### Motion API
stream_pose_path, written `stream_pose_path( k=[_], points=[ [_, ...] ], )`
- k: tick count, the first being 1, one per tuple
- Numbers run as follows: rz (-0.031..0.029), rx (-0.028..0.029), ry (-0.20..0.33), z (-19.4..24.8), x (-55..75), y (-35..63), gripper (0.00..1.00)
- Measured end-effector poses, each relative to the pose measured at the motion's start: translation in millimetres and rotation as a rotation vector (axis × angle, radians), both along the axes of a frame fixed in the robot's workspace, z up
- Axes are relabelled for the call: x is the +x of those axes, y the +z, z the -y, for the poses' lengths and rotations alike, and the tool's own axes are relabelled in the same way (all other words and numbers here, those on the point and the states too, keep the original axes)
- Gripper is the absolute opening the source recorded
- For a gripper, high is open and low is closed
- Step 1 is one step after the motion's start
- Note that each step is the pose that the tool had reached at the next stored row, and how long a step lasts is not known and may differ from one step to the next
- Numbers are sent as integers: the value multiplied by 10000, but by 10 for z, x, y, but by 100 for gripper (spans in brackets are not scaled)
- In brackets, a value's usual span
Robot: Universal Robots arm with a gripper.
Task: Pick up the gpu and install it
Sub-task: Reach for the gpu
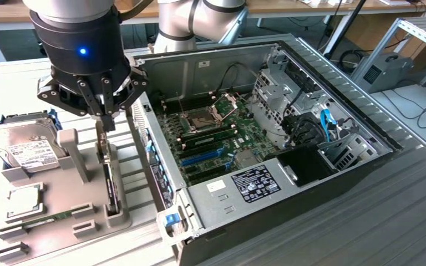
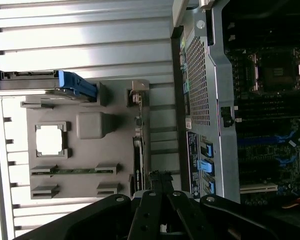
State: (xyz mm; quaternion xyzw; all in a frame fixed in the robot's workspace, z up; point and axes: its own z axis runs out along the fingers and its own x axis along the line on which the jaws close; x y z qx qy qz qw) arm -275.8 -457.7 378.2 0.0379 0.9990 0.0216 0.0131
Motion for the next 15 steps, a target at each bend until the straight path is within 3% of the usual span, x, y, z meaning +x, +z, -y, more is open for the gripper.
stream_pose_path(
  k=[15],
  points=[
    [0, -50, 1, 99, 0, -6, 11]
  ],
)
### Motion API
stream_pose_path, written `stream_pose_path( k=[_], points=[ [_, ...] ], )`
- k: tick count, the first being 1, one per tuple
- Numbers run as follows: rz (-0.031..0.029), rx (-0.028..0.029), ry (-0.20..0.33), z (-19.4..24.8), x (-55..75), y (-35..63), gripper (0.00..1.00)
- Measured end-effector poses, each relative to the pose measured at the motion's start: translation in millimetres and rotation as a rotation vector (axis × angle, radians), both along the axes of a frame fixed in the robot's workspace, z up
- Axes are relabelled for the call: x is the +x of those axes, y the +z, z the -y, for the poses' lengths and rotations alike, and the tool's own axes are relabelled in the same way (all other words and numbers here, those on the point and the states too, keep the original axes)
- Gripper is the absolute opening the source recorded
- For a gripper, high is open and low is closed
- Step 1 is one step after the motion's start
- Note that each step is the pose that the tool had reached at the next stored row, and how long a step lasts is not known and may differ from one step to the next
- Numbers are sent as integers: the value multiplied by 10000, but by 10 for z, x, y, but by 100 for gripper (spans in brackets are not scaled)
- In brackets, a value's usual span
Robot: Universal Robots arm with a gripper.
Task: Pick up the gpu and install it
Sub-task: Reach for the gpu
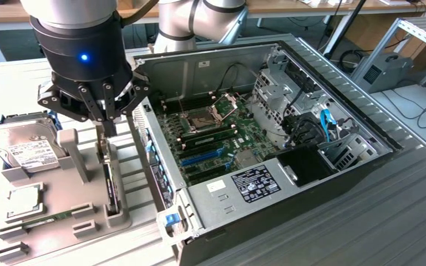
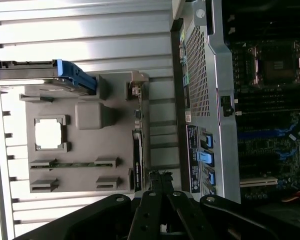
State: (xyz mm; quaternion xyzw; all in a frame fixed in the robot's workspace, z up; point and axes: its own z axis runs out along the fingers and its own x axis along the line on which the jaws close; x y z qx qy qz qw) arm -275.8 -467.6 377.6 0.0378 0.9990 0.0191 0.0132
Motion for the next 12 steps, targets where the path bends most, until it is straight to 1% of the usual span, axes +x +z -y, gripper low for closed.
stream_pose_path(
  k=[12],
  points=[
    [0, -39, 0, 75, 0, -3, 11]
  ],
)
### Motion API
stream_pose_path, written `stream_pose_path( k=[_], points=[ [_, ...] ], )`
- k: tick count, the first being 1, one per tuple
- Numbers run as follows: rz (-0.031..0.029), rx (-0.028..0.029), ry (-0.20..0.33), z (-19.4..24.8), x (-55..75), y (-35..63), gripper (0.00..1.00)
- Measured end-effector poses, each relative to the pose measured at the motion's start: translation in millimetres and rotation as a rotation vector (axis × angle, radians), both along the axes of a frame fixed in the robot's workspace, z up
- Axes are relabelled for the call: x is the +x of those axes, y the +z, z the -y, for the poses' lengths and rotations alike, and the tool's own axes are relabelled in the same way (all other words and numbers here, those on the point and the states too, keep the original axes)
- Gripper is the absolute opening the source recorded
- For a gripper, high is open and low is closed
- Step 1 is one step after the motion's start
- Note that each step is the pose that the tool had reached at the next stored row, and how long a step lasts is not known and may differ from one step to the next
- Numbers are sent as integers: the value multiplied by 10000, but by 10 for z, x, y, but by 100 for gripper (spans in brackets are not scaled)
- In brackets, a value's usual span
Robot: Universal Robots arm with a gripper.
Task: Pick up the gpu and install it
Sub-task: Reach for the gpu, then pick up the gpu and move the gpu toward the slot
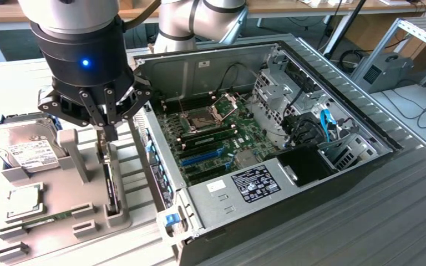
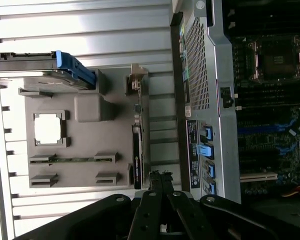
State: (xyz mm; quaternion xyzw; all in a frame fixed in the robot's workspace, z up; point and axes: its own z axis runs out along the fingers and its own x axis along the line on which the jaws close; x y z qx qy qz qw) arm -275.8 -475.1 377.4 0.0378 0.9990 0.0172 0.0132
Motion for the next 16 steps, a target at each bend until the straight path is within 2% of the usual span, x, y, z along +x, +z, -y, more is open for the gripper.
stream_pose_path(
  k=[5, 16],
  points=[
    [0, -6, 0, 16, 0, -1, 11],
    [0, -5, 0, 16, 0, -1, 11]
  ],
)
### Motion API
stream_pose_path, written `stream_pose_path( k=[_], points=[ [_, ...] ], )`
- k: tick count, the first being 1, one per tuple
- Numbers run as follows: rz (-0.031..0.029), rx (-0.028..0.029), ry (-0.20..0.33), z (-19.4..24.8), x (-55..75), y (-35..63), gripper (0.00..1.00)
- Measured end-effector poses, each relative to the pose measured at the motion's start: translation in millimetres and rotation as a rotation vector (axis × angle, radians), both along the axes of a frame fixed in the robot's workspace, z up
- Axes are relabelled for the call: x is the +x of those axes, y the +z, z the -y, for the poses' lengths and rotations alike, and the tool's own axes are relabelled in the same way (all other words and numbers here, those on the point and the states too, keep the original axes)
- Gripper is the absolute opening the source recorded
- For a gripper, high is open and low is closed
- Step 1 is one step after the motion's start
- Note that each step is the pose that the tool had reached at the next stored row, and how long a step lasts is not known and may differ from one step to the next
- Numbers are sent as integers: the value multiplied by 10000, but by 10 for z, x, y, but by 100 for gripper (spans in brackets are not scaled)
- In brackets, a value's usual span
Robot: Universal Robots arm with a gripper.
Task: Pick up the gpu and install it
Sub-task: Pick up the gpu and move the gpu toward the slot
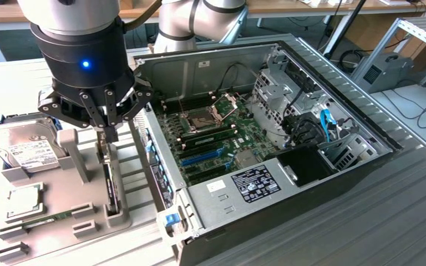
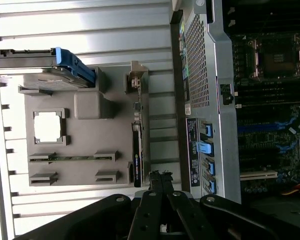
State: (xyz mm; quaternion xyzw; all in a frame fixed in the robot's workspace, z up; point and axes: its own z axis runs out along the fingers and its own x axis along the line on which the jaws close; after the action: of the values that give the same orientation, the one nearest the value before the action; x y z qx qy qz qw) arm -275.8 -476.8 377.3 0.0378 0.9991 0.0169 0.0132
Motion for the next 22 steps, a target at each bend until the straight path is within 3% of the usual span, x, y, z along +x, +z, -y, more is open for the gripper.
stream_pose_path(
  k=[1, 3, 4, 8, 22],
  points=[
    [0, 0, 0, 0, 0, 0, 11],
    [0, 0, 0, 0, 0, 0, 24],
    [0, 0, 0, 0, 0, 0, 24],
    [0, 0, 0, 0, 0, 0, 42],
    [0, -1, 0, -4, -37, -20, 42]
  ],
)
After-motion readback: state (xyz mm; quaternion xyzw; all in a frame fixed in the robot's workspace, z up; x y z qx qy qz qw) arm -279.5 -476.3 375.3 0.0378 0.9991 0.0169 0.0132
